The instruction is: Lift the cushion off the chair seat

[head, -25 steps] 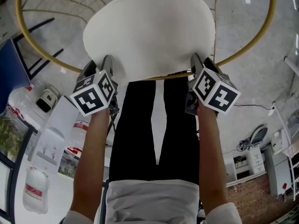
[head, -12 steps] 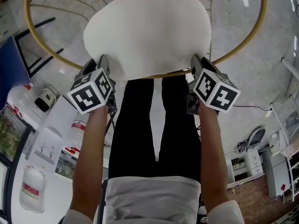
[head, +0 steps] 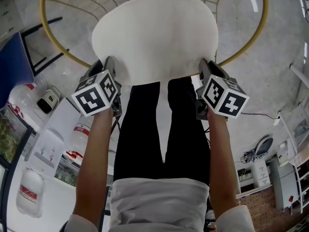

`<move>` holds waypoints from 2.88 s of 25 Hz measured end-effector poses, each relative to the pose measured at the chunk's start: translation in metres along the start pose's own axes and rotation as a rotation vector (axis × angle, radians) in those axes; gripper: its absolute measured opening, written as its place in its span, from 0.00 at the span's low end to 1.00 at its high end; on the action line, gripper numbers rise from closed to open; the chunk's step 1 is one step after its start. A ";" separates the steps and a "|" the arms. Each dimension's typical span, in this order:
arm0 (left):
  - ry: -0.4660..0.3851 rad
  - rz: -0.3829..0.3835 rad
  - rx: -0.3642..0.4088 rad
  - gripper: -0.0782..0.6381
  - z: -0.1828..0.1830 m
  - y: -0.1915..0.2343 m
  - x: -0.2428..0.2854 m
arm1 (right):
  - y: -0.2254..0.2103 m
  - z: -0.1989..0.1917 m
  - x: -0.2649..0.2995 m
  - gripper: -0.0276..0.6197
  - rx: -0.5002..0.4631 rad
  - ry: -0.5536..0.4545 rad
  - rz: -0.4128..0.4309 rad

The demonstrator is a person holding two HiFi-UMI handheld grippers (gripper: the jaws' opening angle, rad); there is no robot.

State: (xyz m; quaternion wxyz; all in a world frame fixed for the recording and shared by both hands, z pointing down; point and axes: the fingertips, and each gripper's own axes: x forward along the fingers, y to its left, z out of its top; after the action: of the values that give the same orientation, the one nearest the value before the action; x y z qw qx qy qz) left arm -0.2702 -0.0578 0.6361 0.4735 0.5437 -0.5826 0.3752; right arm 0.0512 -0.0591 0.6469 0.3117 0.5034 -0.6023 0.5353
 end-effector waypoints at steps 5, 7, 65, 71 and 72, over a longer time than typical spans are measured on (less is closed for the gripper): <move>-0.010 -0.005 -0.003 0.25 0.001 -0.003 -0.007 | 0.000 0.004 -0.006 0.15 -0.013 -0.010 0.004; -0.016 -0.005 -0.003 0.25 0.002 -0.003 -0.012 | 0.002 0.003 -0.009 0.15 -0.017 -0.011 0.005; -0.208 -0.120 -0.133 0.23 0.029 -0.028 -0.219 | 0.062 0.058 -0.219 0.13 -0.223 -0.079 0.137; -0.242 -0.136 -0.133 0.23 0.037 -0.025 -0.243 | 0.074 0.058 -0.237 0.12 -0.233 -0.086 0.163; -0.247 -0.141 -0.131 0.23 0.038 -0.024 -0.246 | 0.076 0.059 -0.240 0.12 -0.235 -0.088 0.166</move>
State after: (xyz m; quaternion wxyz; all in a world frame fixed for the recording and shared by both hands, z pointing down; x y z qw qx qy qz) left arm -0.2618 -0.0283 0.3880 0.4579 0.5931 -0.6201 0.2324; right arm 0.0610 -0.0561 0.3885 0.2964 0.4350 -0.7136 0.4623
